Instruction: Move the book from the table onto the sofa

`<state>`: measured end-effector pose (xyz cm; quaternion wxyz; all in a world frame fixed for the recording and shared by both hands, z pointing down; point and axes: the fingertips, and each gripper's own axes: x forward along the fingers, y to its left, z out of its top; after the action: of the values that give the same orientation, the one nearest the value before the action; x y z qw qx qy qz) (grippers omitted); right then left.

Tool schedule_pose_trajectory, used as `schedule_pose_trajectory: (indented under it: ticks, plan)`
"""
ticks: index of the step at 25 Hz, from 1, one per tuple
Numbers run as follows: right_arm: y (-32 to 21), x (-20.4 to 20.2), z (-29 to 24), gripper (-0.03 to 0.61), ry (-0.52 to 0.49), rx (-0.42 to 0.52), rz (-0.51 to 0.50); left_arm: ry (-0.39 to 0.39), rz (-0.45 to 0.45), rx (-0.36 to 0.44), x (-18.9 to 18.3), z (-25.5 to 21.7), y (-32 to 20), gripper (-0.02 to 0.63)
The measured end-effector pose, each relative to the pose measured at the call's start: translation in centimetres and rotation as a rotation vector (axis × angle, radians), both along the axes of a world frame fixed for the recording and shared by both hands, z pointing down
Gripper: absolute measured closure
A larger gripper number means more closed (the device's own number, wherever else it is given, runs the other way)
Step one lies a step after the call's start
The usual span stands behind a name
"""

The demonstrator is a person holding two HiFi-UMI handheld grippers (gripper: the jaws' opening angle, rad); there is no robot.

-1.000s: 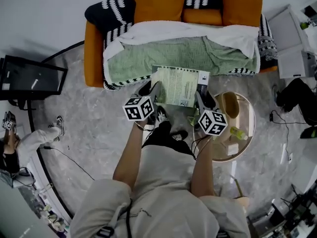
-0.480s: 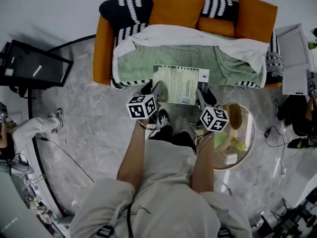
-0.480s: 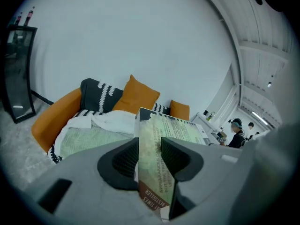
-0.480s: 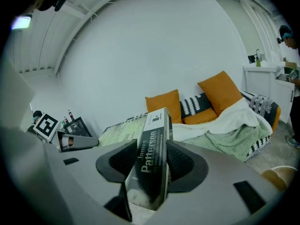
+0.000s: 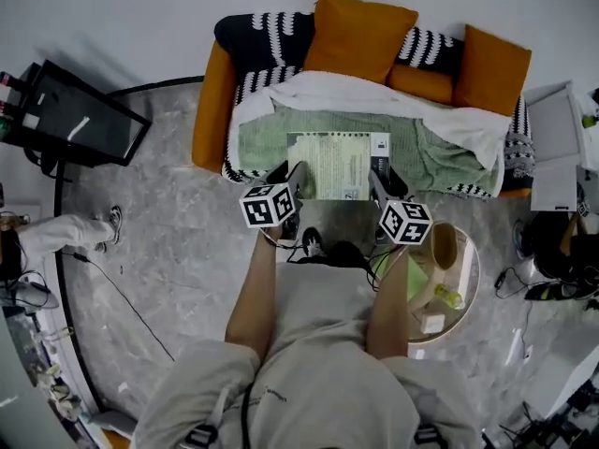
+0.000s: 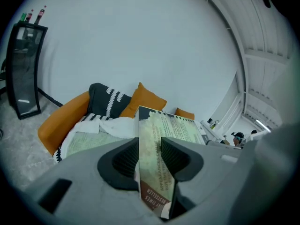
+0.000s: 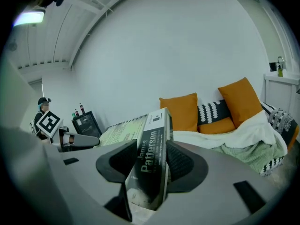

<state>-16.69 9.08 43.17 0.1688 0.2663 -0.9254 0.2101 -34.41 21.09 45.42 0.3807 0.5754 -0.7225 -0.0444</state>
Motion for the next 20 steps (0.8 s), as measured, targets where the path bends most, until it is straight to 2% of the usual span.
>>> schedule_pose_trajectory:
  ticks: [3, 8, 20]
  plan:
    - [-0.2, -1.3, -0.4, 0.386, -0.002, 0.010, 0.002, -0.012, -0.005, 0.004, -1.2, -0.4, -0.3, 0.460]
    - [-0.2, -3.0, -0.1, 0.387, -0.022, -0.028, 0.008, -0.026, 0.006, -0.019, -2.9, -0.9, 0.0, 0.460]
    - [-2.1, -6.4, -1.5, 0.387, -0.008, 0.022, -0.058, -0.007, -0.052, 0.012, -6.0, -1.5, -1.6, 0.460]
